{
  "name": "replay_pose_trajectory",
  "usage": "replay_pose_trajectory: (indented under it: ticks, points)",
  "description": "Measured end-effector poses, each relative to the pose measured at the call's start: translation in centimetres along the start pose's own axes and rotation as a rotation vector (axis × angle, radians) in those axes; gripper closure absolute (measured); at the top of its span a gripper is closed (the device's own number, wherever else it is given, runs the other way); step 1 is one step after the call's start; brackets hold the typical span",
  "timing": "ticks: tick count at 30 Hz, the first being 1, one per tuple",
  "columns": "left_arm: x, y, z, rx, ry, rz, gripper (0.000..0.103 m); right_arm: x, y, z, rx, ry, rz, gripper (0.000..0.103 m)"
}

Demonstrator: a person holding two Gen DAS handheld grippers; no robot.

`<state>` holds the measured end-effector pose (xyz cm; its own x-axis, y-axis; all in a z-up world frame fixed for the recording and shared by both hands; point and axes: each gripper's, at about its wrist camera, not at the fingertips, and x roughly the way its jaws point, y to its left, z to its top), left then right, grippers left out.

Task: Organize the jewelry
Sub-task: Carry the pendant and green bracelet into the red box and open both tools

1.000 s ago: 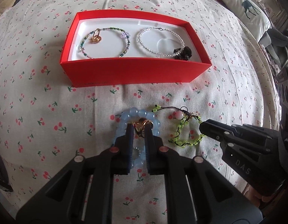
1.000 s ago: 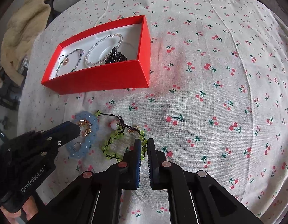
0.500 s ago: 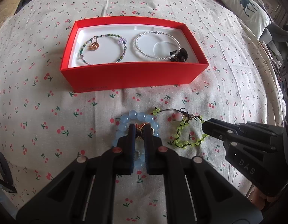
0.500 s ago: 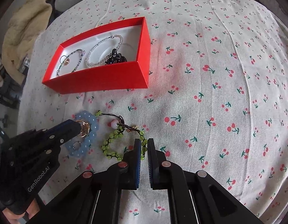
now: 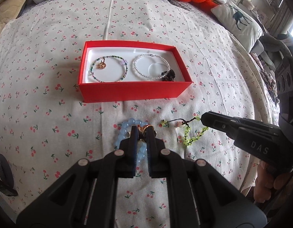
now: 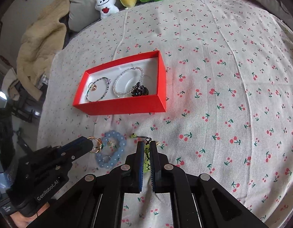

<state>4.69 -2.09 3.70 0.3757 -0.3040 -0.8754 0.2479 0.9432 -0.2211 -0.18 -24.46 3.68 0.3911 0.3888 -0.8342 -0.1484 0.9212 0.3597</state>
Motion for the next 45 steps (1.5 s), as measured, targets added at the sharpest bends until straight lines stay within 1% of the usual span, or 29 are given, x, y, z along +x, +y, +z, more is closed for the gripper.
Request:
replay_pose_trajectory:
  ticks: [10, 15, 20, 28, 32, 37, 40, 42, 45]
  points:
    - [-1.9, 0.8, 1.6, -0.037, -0.068, -0.058, 0.093, -3.9, 1.1, 1.9, 0.018, -0.126, 0.093, 0.097]
    - [-1.8, 1.3, 2.9, -0.069, -0.089, -0.083, 0.093, -4.7, 1.5, 2.6, 0.032, -0.163, 0.127, 0.097]
    - [-1.1, 1.8, 4.7, -0.098, -0.116, -0.083, 0.093, -5.0, 1.7, 3.6, 0.041, -0.190, 0.146, 0.097]
    - [2.2, 2.6, 6.8, -0.134, -0.110, -0.042, 0.093, -4.7, 1.5, 5.5, 0.058, -0.229, 0.172, 0.097]
    - [3.4, 2.9, 7.0, -0.156, -0.080, -0.020, 0.093, -4.3, 1.3, 6.4, 0.067, -0.239, 0.176, 0.097]
    - [3.6, 2.8, 6.7, -0.162, -0.062, -0.025, 0.093, -3.5, 1.5, 7.2, 0.062, -0.237, 0.169, 0.097]
    - [2.6, 3.1, 6.4, -0.169, -0.062, -0.033, 0.088, -2.8, 2.0, 7.7, 0.054, -0.230, 0.164, 0.097]
    - [1.7, 3.5, 6.1, -0.173, -0.075, -0.031, 0.080, -2.3, 2.6, 8.1, 0.043, -0.224, 0.165, 0.097]
    - [0.6, 4.4, 5.8, -0.180, -0.086, -0.006, 0.079, -1.7, 4.0, 8.5, 0.023, -0.217, 0.187, 0.097]
